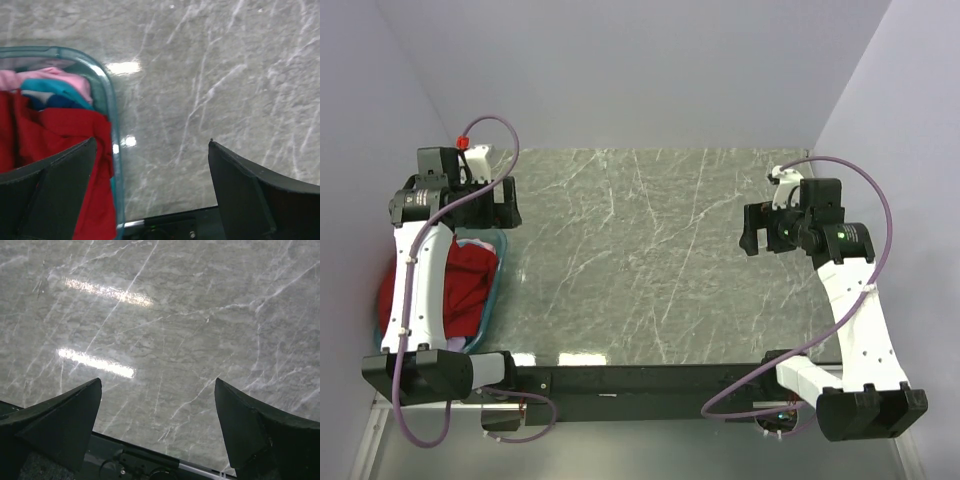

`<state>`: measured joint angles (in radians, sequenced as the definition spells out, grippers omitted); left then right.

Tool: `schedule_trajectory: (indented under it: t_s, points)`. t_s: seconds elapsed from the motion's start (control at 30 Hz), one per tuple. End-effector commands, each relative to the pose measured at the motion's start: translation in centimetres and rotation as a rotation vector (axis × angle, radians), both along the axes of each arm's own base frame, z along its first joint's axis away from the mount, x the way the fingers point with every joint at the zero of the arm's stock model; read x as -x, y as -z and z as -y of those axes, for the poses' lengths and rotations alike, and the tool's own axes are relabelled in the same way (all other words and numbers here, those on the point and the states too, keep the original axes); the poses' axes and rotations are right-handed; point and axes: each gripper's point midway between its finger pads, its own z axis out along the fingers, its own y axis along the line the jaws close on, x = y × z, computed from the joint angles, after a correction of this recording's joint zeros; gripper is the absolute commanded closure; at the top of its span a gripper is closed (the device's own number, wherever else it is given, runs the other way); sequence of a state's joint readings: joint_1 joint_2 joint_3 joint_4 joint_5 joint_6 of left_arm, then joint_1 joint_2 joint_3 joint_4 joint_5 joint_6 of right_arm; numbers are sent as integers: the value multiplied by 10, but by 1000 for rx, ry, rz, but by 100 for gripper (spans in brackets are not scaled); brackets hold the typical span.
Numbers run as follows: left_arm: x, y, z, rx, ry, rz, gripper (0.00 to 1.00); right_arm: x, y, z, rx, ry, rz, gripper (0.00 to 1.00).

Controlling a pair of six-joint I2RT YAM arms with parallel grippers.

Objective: Fold and stack the t-shirts
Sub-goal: Grab the tshirt from the pile

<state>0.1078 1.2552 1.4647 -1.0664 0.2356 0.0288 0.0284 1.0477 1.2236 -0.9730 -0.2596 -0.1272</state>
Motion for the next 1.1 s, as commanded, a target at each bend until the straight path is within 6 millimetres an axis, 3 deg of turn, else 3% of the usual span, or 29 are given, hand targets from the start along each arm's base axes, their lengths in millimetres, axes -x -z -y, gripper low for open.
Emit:
schedule_trajectory:
  t_s: [0.0, 0.1, 0.3, 0.47, 0.53, 0.83, 0.97, 1.03, 1.07]
  points:
    - [4, -32, -16, -118, 10, 67, 1, -6, -8, -2, -4, -16, -4, 0]
    - [15, -22, -37, -220, 0, -56, 1, -9, 2, -4, -1, -38, -34, 0]
    - [39, -5, -108, -360, -43, -208, 1, -12, 16, -10, -25, -62, -58, 0]
    - [61, 28, -150, -364, -69, -329, 1, -15, 24, -15, -47, -88, -90, 0]
    - [62, 37, -159, -365, -85, -339, 1, -17, 25, -16, -49, -93, -90, 0]
    - [60, 96, -164, -296, -117, -432, 1, -19, 29, -19, -63, -105, -100, 0]
    - [58, 110, -167, -289, -121, -449, 1, -19, 31, -15, -41, -97, -96, 0]
    - [54, 108, -164, -273, -115, -442, 6, -18, 31, -14, -32, -99, -91, 0]
    - [53, 106, -164, -270, -116, -436, 16, -16, 33, -14, -32, -101, -97, 0]
